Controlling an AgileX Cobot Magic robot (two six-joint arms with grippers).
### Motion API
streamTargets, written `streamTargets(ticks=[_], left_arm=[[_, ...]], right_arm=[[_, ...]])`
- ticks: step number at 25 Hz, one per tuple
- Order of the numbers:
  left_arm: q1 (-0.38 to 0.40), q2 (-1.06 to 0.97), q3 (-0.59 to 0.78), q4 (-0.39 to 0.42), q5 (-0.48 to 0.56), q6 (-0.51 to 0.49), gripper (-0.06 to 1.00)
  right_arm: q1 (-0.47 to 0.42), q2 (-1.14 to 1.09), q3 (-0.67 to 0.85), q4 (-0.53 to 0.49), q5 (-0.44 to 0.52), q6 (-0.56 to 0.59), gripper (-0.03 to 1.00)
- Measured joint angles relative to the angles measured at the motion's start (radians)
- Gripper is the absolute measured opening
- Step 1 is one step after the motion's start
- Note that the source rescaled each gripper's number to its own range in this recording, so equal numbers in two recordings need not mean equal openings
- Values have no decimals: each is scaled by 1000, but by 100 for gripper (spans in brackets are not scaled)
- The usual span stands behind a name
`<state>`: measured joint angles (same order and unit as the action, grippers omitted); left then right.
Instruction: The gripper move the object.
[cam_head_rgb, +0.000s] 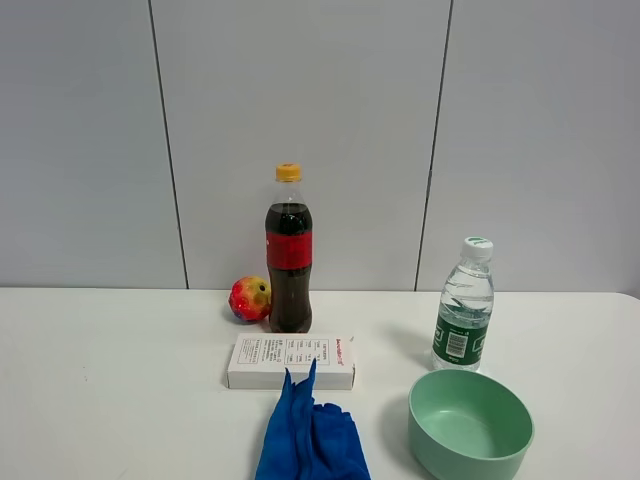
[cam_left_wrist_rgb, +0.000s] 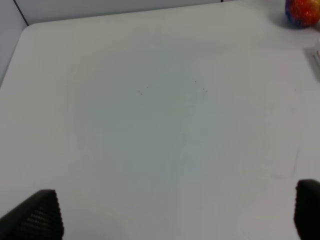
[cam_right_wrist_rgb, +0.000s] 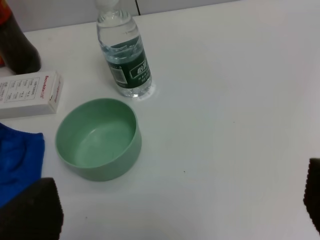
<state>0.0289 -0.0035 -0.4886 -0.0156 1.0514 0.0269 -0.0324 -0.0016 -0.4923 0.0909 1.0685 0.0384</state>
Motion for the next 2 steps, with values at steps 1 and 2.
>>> streamTargets(ticks=[1, 2], left_arm=[[0, 0, 0, 0, 0, 0, 84], [0, 0, 0, 0, 0, 0, 84]], right_arm=[[0, 0, 0, 0, 0, 0, 100], [0, 0, 0, 0, 0, 0, 100]])
